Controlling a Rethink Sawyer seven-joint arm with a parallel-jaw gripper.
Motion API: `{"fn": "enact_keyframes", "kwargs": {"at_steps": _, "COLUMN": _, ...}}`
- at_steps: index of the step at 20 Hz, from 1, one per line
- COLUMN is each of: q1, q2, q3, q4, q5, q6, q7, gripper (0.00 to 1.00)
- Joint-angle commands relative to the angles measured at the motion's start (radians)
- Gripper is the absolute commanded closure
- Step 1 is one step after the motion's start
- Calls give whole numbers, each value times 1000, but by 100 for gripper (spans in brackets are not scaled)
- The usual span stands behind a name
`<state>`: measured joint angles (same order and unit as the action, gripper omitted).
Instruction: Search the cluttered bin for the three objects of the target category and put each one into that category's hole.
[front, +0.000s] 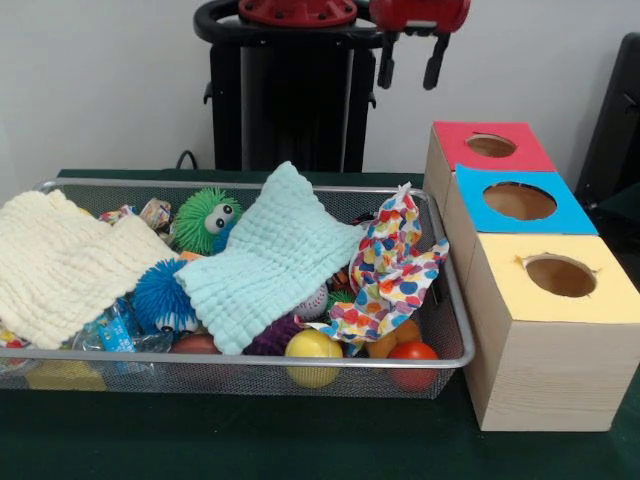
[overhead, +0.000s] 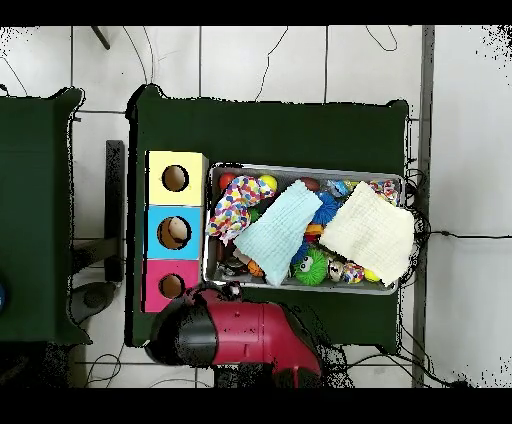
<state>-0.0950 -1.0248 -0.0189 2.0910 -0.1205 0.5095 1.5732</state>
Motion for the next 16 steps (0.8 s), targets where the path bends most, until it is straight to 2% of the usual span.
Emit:
{"fn": "enact_keyframes", "kwargs": {"at_steps": 1, "q1": -48, "q2": 144, "q3": 40, "q4": -147, "q5": -110, "q6": -132, "q7": 48, "gripper": 0}}
{"fn": "enact_keyframes", "kwargs": {"at_steps": 7, "q1": -60, "q2": 151, "q3": 54, "q4": -196, "q5": -115, "q6": -129, "q7": 56, "gripper": 0}}
{"fn": "enact_keyframes", "kwargs": {"at_steps": 10, "q1": -89, "q2": 183, "q3": 78, "q4": -234, "q5": -107, "q6": -96, "q7": 34, "gripper": 0}}
{"fn": "enact_keyframes", "kwargs": {"at_steps": 16, "q1": -117, "q2": 223, "q3": 87, "q4": -283, "q5": -126, "q6": -91, "q7": 9, "gripper": 0}}
